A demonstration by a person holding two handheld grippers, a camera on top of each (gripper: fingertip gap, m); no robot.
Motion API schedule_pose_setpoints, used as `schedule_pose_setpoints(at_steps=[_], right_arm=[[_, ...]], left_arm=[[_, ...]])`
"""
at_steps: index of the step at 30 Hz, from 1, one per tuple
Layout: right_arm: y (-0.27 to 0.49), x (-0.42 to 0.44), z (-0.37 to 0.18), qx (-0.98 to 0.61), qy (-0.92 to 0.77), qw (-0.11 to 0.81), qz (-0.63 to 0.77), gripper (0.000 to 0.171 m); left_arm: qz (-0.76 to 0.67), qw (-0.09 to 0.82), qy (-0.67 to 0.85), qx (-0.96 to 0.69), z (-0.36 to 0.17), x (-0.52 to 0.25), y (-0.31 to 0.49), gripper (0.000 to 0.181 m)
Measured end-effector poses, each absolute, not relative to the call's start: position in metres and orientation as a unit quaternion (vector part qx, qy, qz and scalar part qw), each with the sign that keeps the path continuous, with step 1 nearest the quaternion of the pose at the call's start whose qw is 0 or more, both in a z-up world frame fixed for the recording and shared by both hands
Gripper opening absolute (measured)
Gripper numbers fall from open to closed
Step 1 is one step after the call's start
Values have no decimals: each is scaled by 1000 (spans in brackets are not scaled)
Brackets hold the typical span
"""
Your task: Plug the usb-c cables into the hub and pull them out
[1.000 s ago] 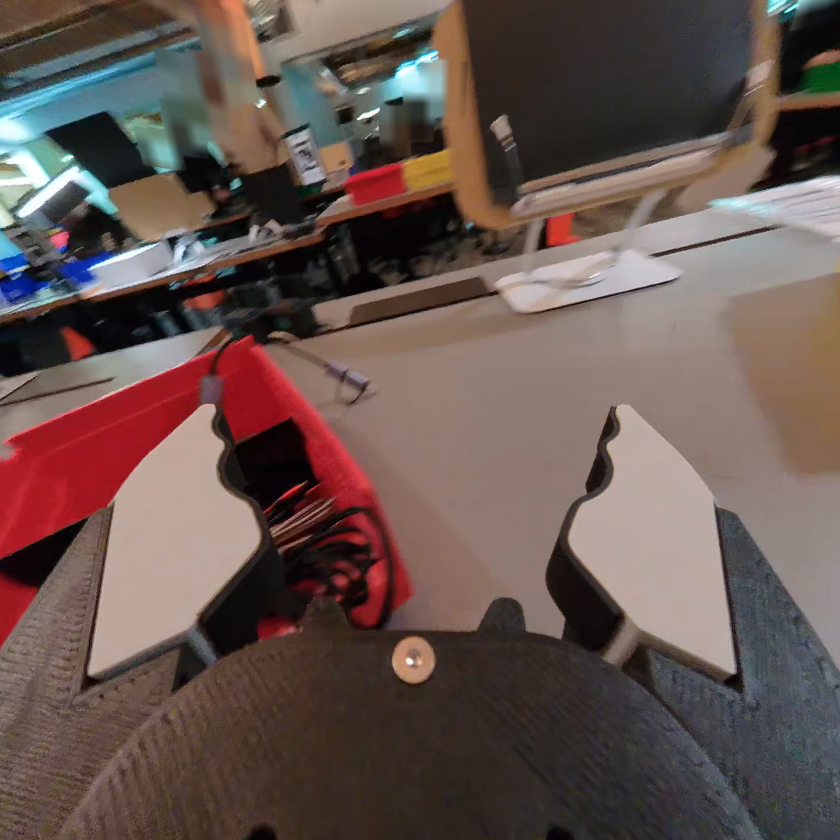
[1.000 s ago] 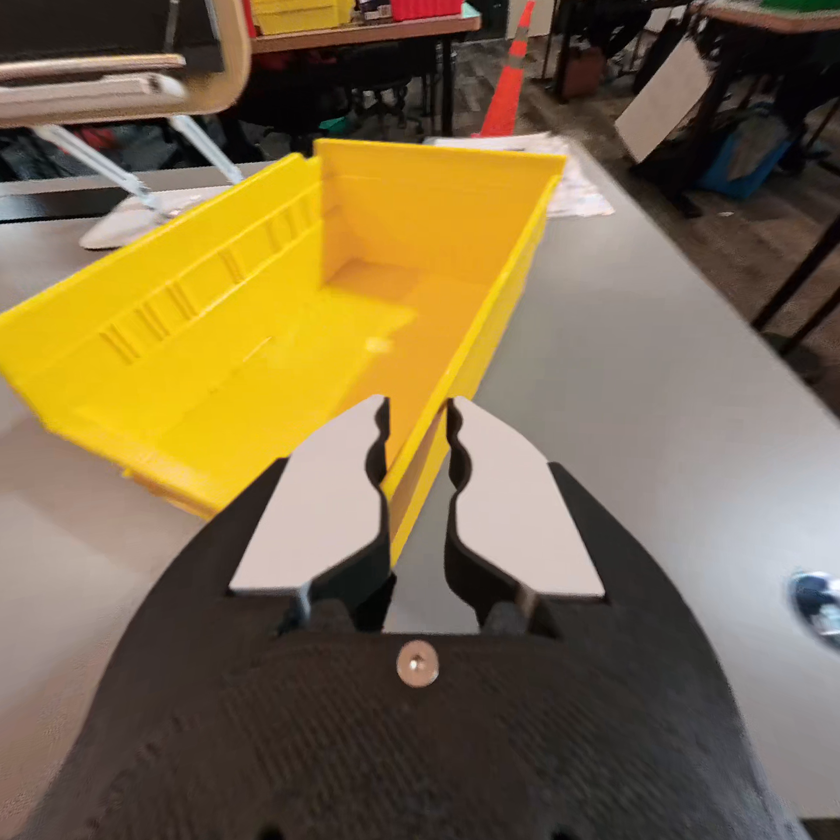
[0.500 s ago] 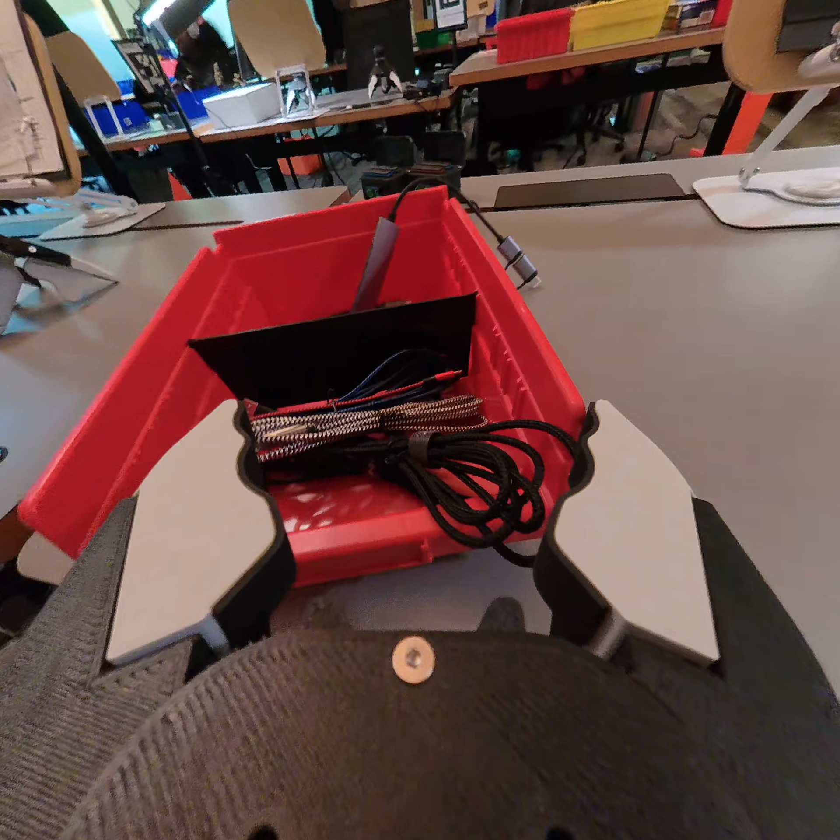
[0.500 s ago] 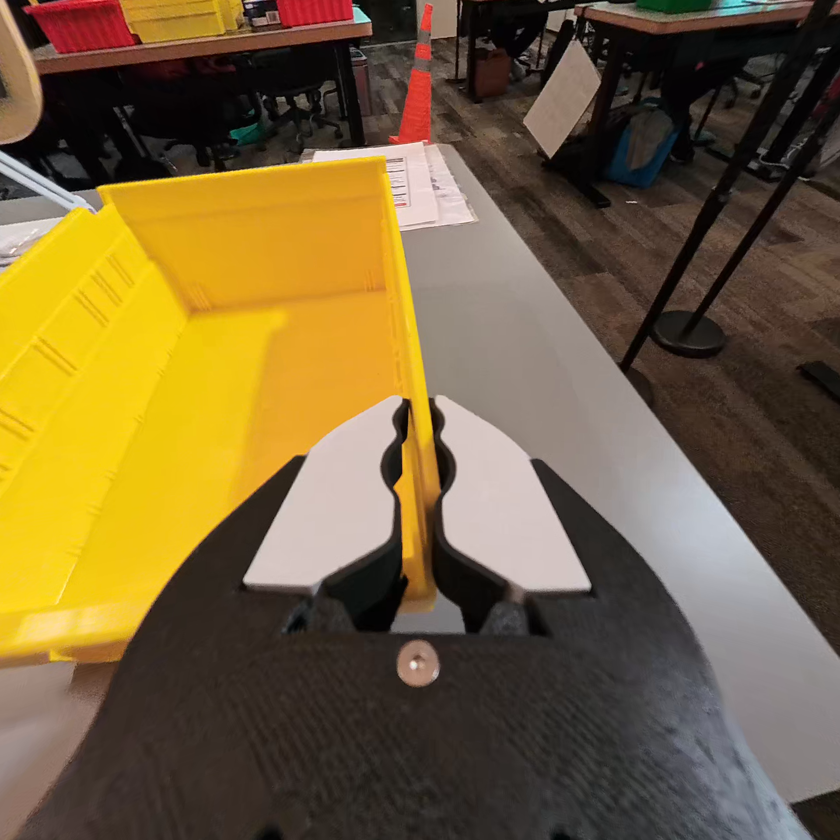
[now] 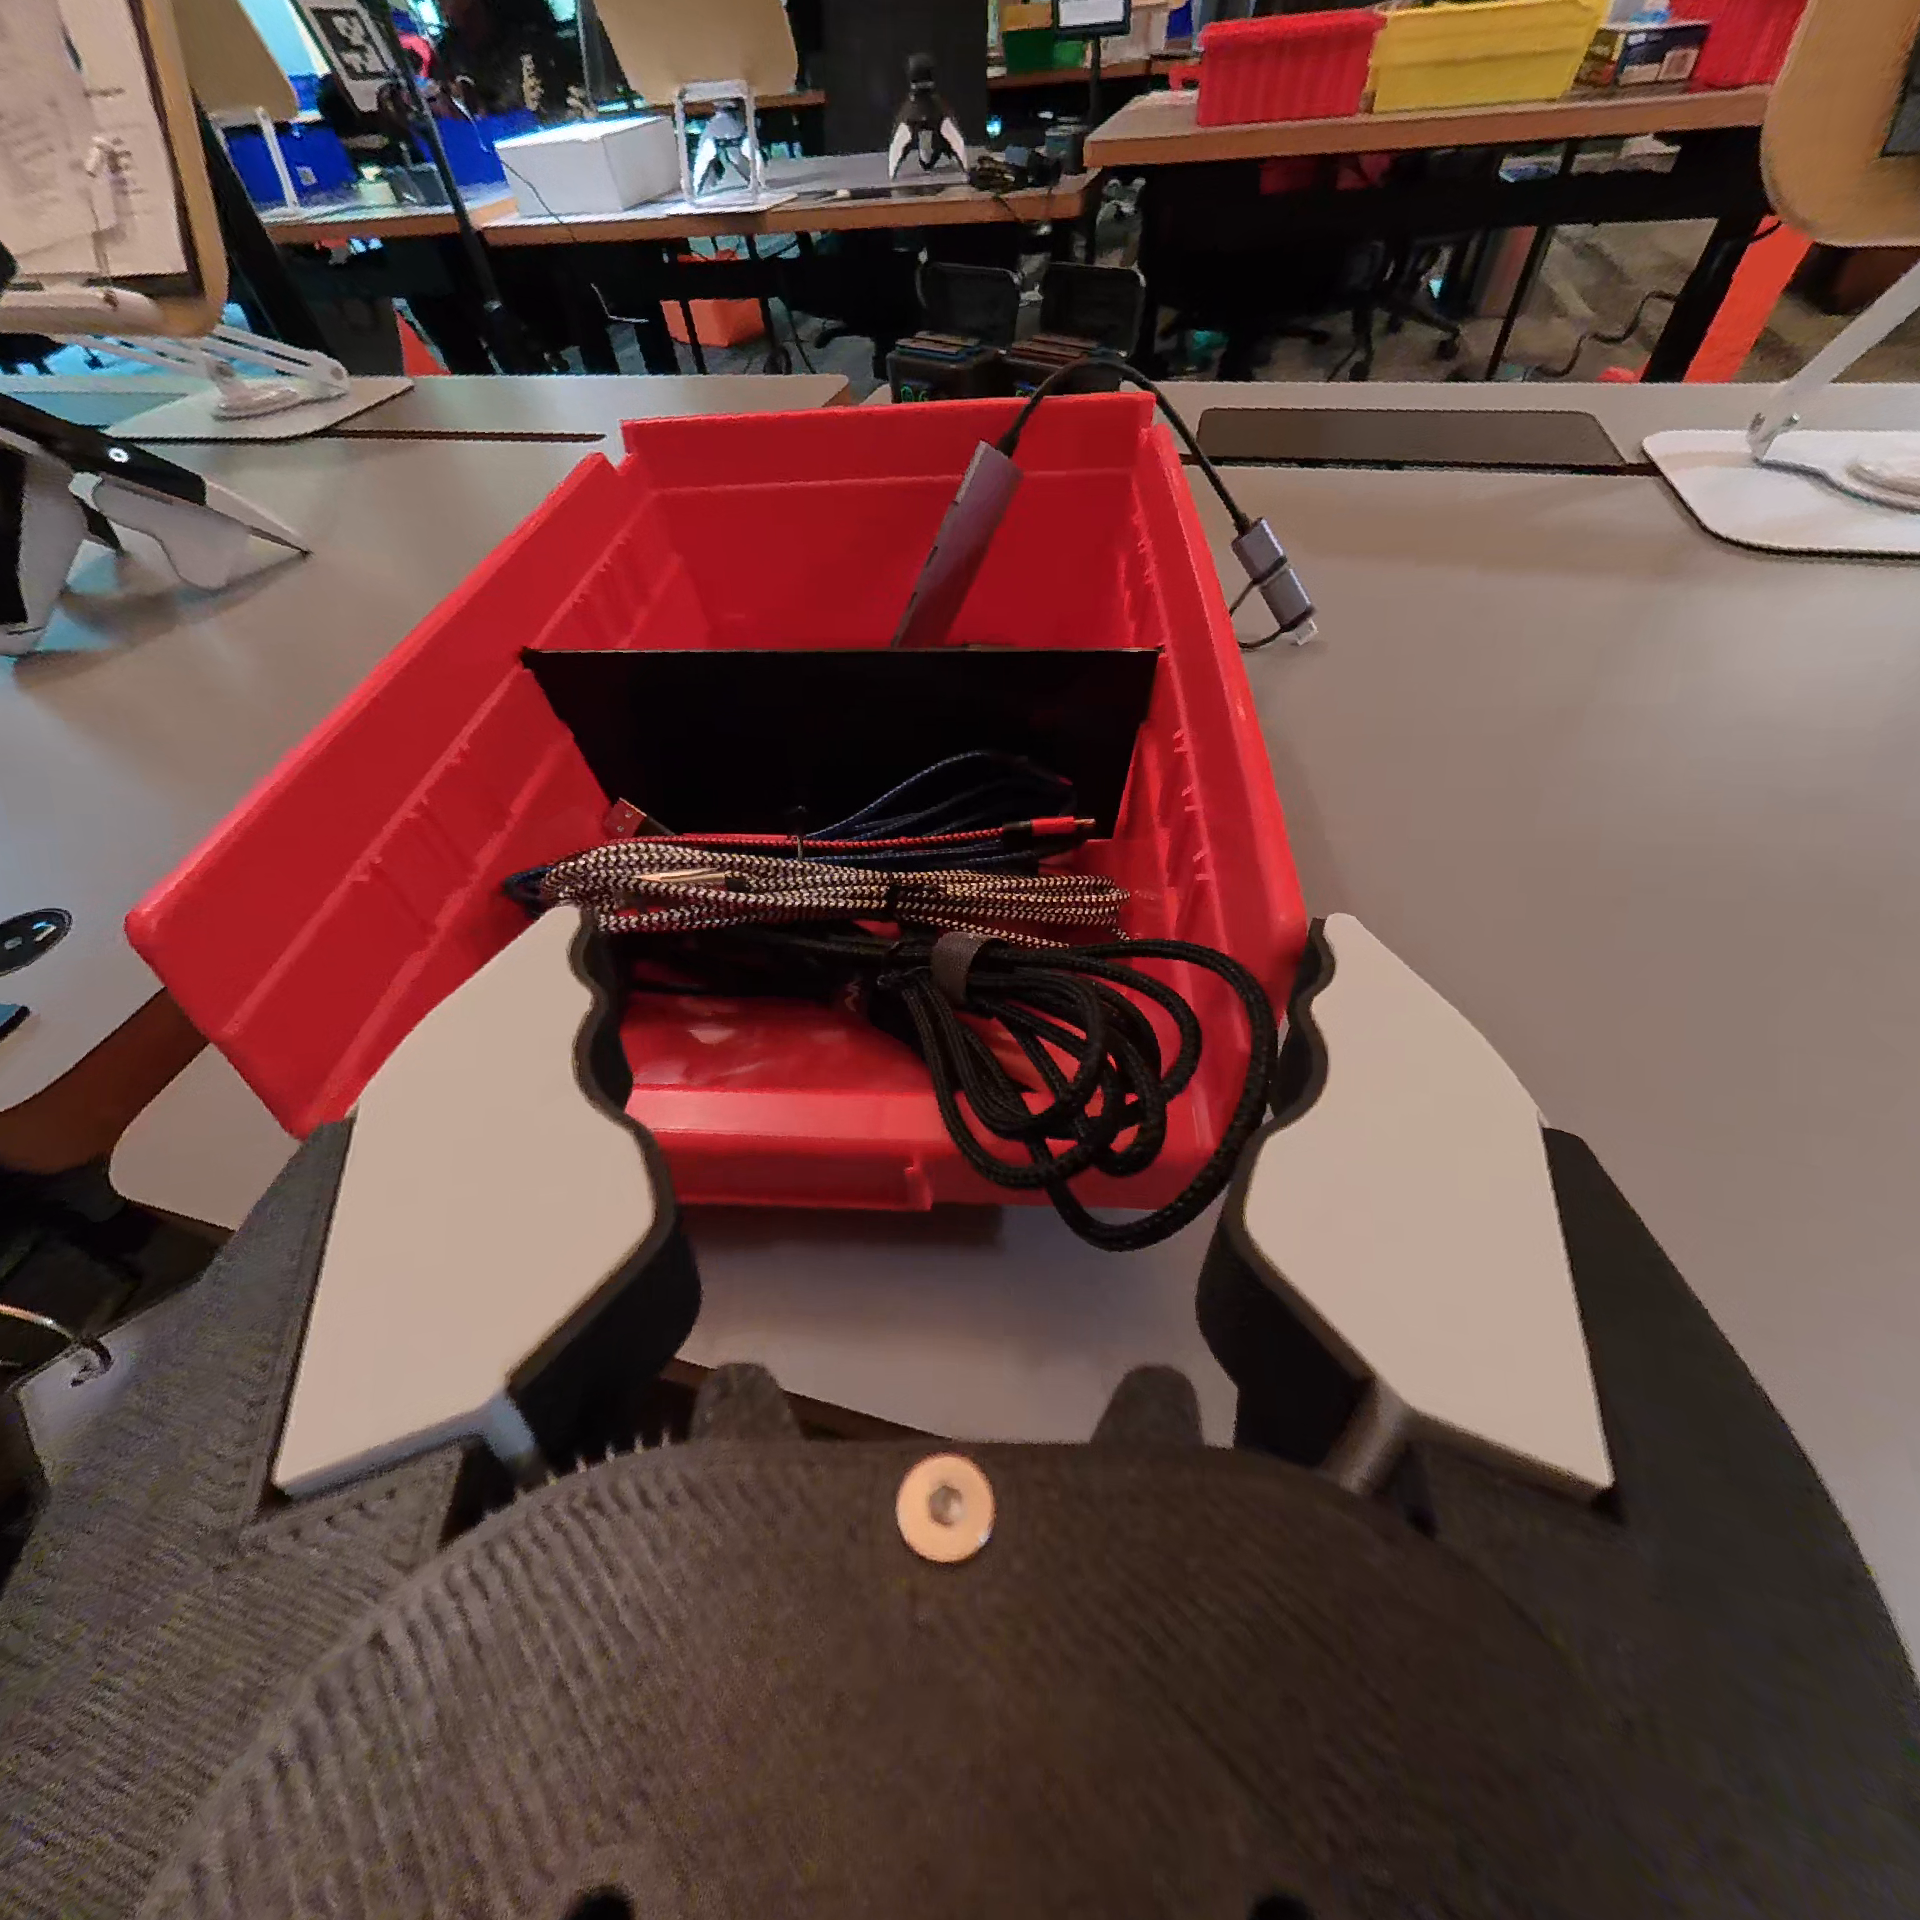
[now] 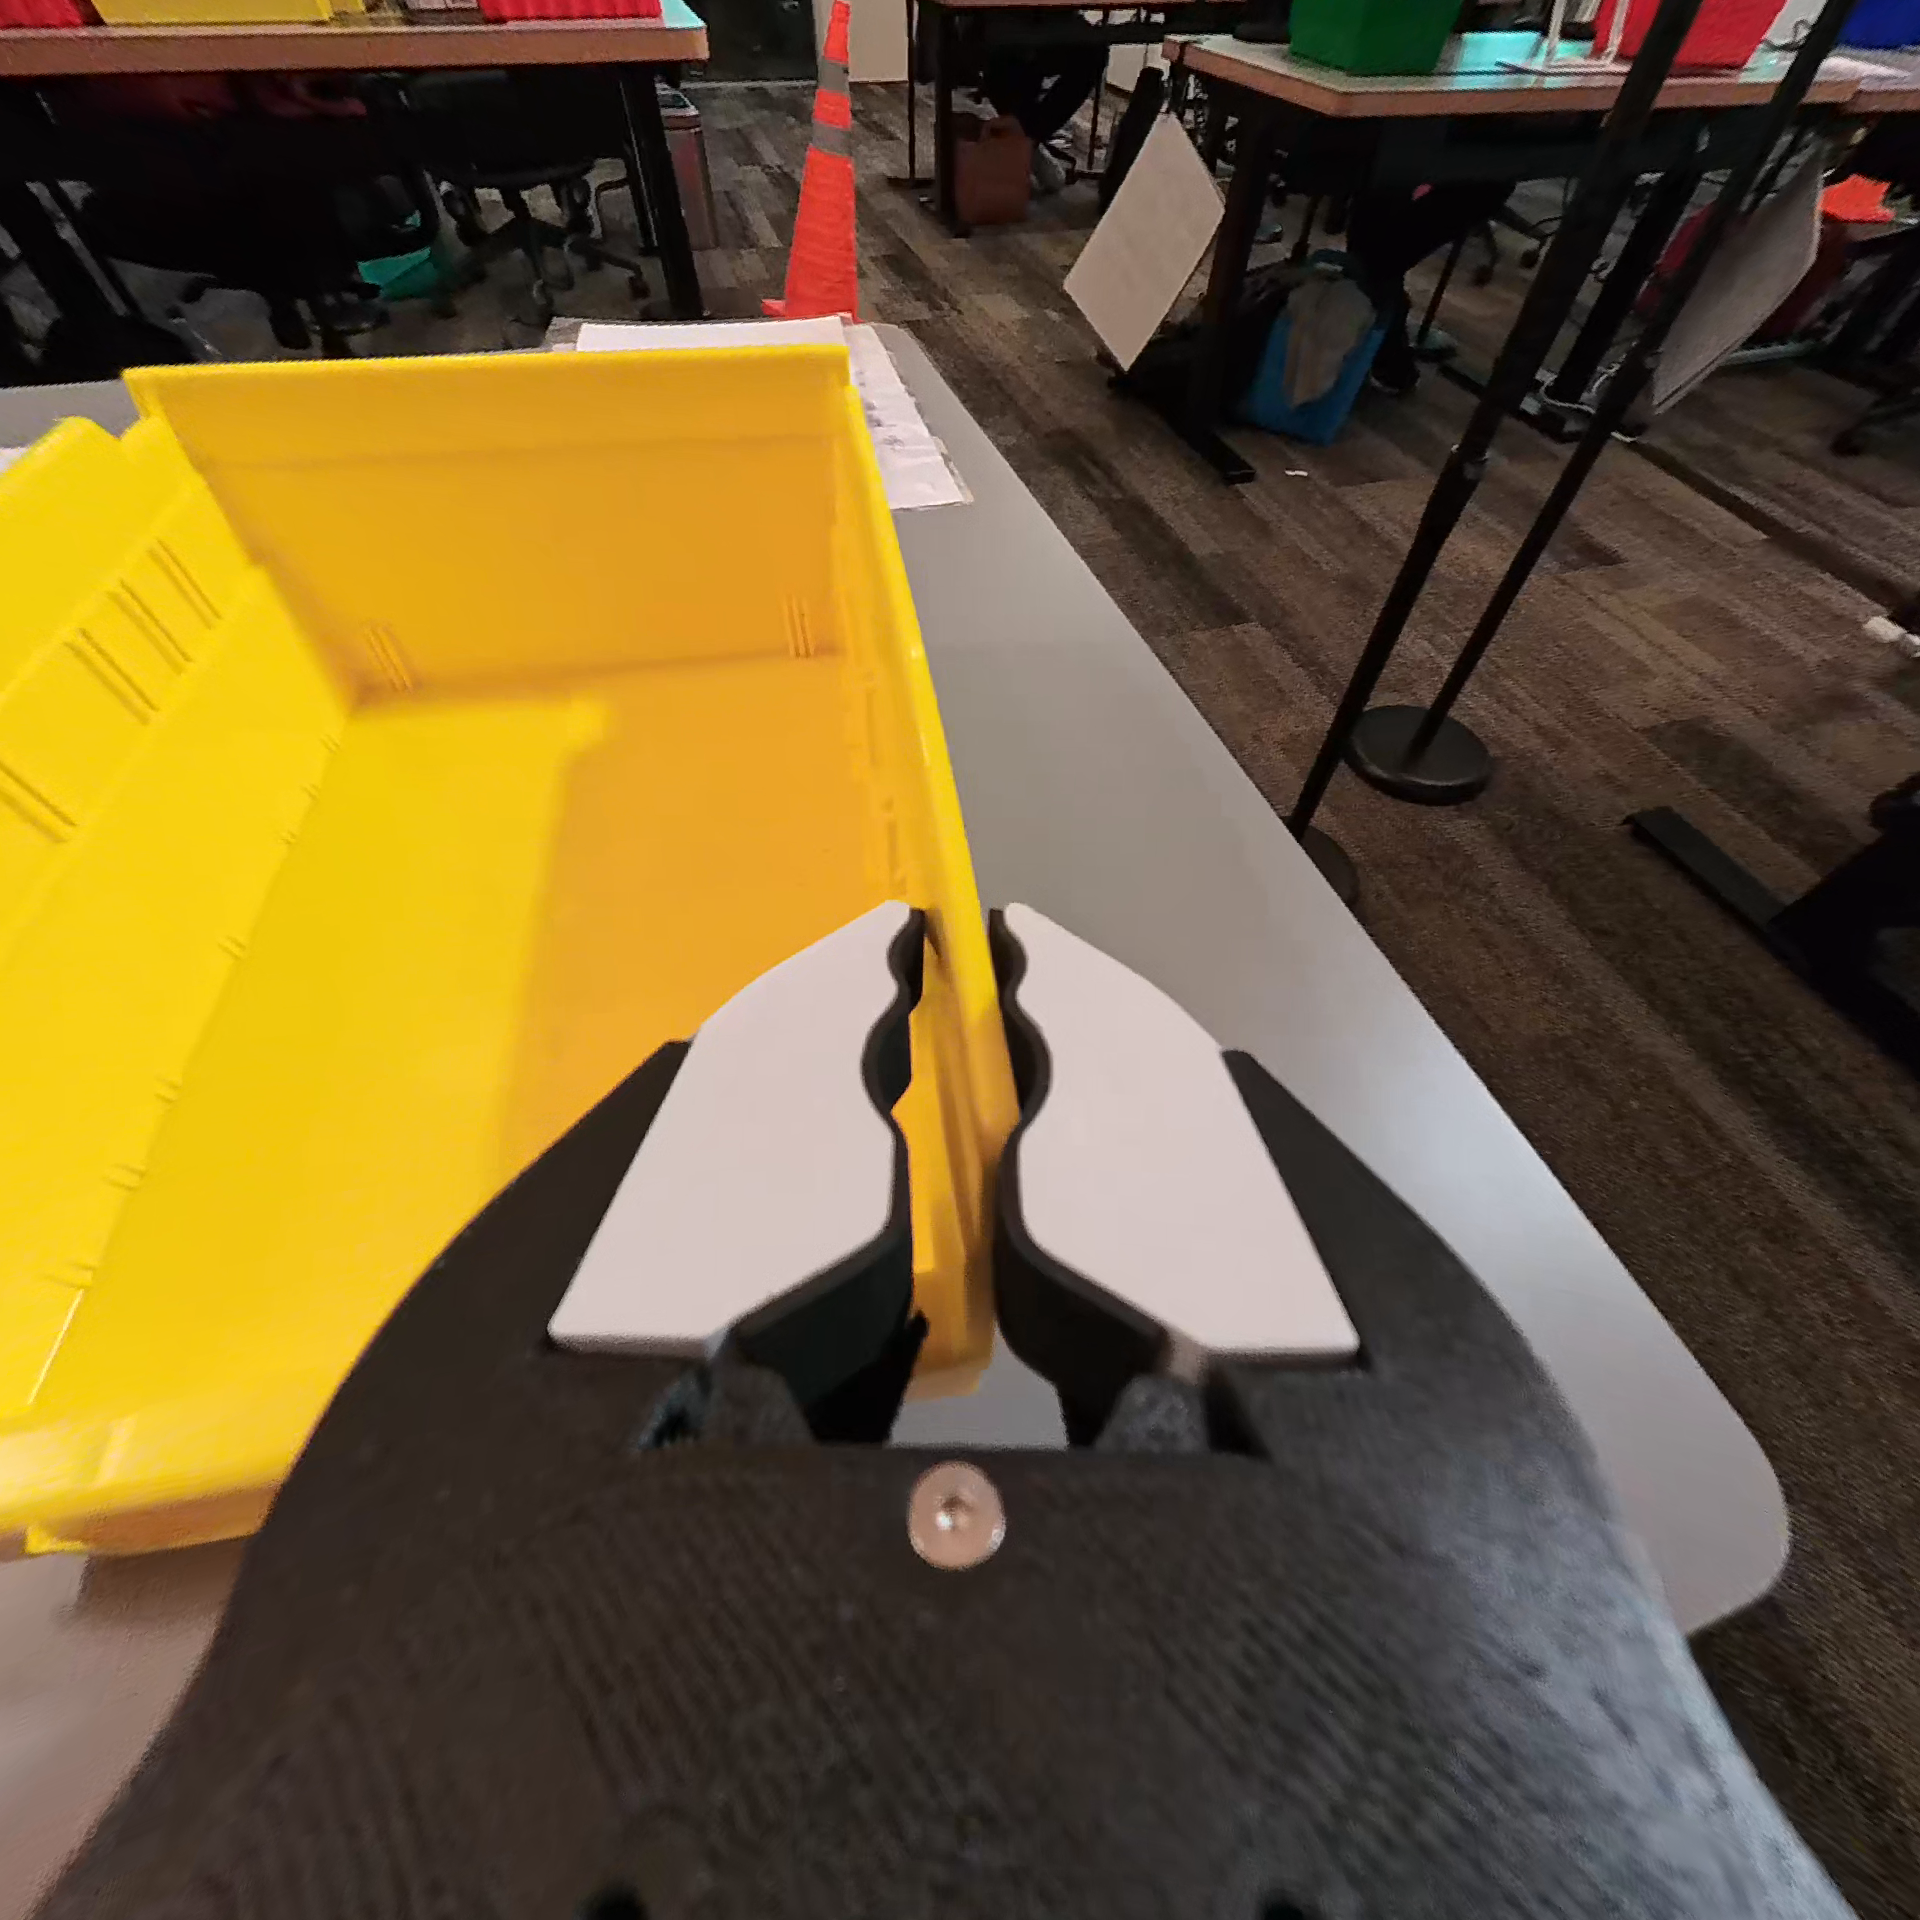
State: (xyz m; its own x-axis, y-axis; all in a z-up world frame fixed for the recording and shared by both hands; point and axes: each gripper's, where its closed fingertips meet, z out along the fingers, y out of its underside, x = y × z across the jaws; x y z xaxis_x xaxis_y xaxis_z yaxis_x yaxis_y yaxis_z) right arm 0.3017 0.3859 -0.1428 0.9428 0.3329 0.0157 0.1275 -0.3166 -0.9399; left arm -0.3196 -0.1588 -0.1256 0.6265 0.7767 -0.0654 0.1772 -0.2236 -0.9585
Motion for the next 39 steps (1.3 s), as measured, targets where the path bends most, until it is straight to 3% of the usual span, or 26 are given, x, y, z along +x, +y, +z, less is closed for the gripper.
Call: schedule_pose_setpoints(at_steps=[6,8,11,14,19,23,28,35,39], right_arm=[[384,312,-142,-804,-120,578,78,11],[382,319,-135,-797,-106,593,46,23],[361,320,-76,-736,-83,671,30,35],[331,282,-15,-661,-124,739,31,28],[301,147,6,-618,-253,736,114,23],[254,37,-12,-583,-377,670,263,19],[194,-37,-71,-575,-447,535,429,20],[149,-67,-137,-591,-502,412,479,20],[141,-71,-144,-586,-529,404,463,20]], left_arm=[[240,554,-368,-708,-130,-330,-173,115],[208,578,-383,-690,-128,-331,-175,115],[182,640,-380,-642,-103,-327,-181,110],[232,645,-369,-628,-83,-336,-196,102],[261,598,-322,-686,-71,-371,-181,100],[301,512,-194,-781,-57,-408,-144,89],[289,445,-96,-842,-55,-460,-108,52],[169,294,-68,-938,-113,-514,-82,32],[142,307,-64,-939,-120,-508,-65,29]])
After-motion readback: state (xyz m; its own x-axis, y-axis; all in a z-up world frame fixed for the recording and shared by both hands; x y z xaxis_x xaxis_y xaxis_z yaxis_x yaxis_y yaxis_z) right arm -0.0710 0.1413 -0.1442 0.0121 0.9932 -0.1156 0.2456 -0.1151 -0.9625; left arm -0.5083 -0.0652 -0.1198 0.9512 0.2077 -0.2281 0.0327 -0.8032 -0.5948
